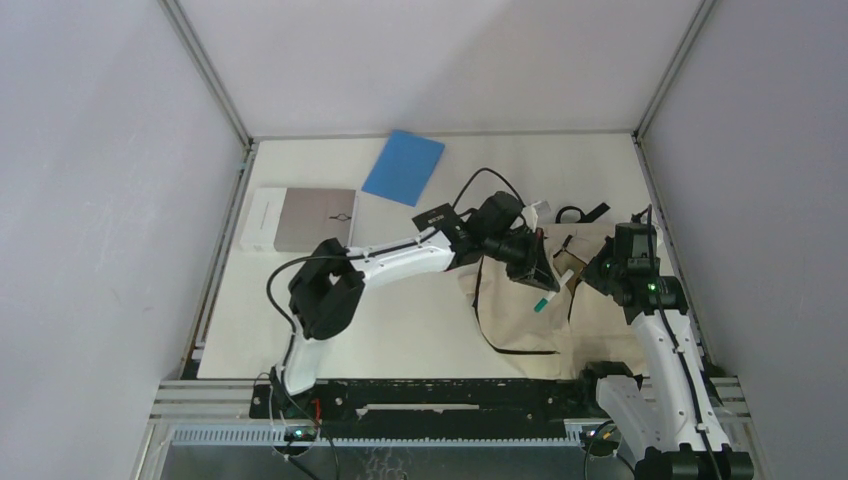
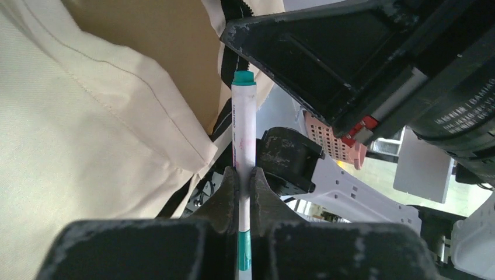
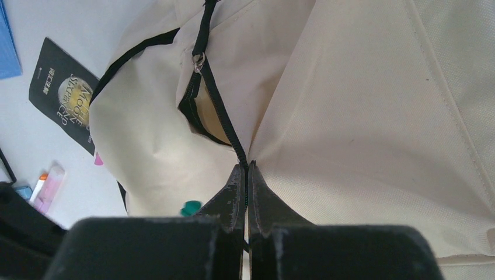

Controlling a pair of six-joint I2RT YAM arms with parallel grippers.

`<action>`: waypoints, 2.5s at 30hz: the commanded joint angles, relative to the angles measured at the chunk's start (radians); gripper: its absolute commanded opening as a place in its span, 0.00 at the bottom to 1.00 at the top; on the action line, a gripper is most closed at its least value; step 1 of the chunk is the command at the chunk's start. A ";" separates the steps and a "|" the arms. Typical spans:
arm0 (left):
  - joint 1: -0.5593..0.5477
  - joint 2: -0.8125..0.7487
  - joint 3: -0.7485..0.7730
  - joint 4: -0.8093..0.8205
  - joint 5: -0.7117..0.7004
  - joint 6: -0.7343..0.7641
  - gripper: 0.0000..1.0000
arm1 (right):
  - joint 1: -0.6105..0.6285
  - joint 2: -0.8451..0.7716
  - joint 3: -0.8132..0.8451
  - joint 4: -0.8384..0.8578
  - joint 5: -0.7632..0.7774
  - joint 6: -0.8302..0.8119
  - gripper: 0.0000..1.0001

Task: Pack the student bag
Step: Place the stationery in the student bag, then pick up the stationery from the center of the board.

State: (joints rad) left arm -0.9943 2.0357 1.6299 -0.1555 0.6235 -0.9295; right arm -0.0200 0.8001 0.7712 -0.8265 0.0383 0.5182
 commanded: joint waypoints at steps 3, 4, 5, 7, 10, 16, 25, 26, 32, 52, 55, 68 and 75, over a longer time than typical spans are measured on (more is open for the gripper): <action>-0.003 0.094 0.068 0.101 0.067 -0.117 0.00 | -0.005 -0.028 0.008 0.060 -0.028 0.005 0.00; -0.004 0.100 0.066 0.102 0.050 -0.122 0.00 | -0.006 -0.032 0.008 0.060 -0.028 0.004 0.00; -0.003 0.101 0.061 0.103 0.034 -0.127 0.00 | -0.006 -0.036 0.008 0.055 -0.028 0.004 0.00; -0.003 0.106 0.057 0.107 0.010 -0.131 0.00 | -0.006 -0.043 0.008 0.052 -0.028 0.002 0.00; -0.003 0.130 0.071 0.116 -0.004 -0.147 0.00 | -0.005 -0.048 0.008 0.052 -0.049 0.004 0.00; -0.003 0.224 0.208 0.126 -0.009 -0.160 0.00 | -0.005 -0.046 0.008 0.049 -0.061 0.005 0.00; -0.006 0.400 0.404 0.210 0.010 -0.211 0.04 | -0.003 -0.041 0.008 0.048 -0.075 0.011 0.00; -0.006 0.413 0.419 0.216 0.020 -0.213 0.09 | -0.001 -0.040 0.008 0.048 -0.075 0.012 0.00; -0.012 0.409 0.405 0.199 0.064 -0.136 0.49 | -0.001 -0.040 0.008 0.044 -0.071 0.011 0.00; -0.012 0.176 0.199 0.034 0.012 0.115 0.16 | 0.001 -0.040 -0.013 0.060 -0.082 0.014 0.00; -0.012 0.116 0.164 -0.058 0.003 0.213 0.24 | 0.001 -0.048 -0.012 0.061 -0.082 0.013 0.00; 0.081 -0.354 -0.284 -0.332 -0.399 0.636 0.42 | 0.000 -0.052 -0.013 0.065 -0.104 0.003 0.00; 0.140 -0.389 -0.374 -0.243 -0.706 0.817 0.46 | 0.000 -0.057 -0.013 0.066 -0.111 0.000 0.00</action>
State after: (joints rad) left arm -0.8631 1.6485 1.2888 -0.4564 0.1165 -0.2714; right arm -0.0200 0.7654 0.7464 -0.8188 -0.0456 0.5213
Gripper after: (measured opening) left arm 0.461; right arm 0.008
